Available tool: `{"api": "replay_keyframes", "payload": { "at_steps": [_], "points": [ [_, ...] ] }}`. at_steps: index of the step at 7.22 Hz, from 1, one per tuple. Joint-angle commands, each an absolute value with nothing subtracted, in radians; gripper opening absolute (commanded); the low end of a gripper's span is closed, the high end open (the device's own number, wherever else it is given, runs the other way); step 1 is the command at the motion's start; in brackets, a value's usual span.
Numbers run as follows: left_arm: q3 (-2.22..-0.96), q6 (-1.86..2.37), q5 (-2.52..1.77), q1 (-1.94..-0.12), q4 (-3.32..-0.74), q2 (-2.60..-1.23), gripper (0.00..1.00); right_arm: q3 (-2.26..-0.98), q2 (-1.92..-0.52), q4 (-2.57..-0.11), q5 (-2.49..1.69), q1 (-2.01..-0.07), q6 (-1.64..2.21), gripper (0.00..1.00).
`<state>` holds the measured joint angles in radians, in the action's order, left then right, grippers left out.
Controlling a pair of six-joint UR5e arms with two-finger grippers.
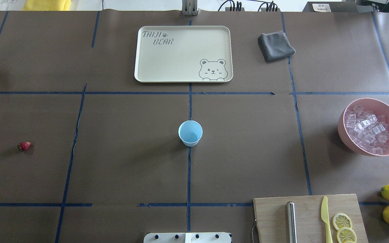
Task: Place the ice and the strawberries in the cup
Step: 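Lower the right gripper over the pink bowl of ice cubes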
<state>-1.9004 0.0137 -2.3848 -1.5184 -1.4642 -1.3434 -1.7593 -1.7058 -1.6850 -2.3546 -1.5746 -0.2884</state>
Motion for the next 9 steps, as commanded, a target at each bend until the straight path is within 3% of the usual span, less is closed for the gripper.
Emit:
{"api": "replay_keyframes", "payload": {
  "at_steps": [1, 3, 9],
  "points": [
    [-1.923, -0.014, -2.366, -1.516, -1.428, -1.335, 1.00, -1.766, -1.706, -1.678, -2.355, -1.574, -0.285, 1.00],
    [-1.992, -0.011, -2.373, -1.514, -1.396, -1.304, 1.00, -1.761, -1.707, -1.677, -2.355, -1.575, -0.290, 1.00],
    [-1.960, -0.017, -2.485, -1.480, -1.466, -1.302, 1.00, -1.758, -1.707, -1.680, -2.394, -1.574, -0.276, 1.00]
  ]
}}
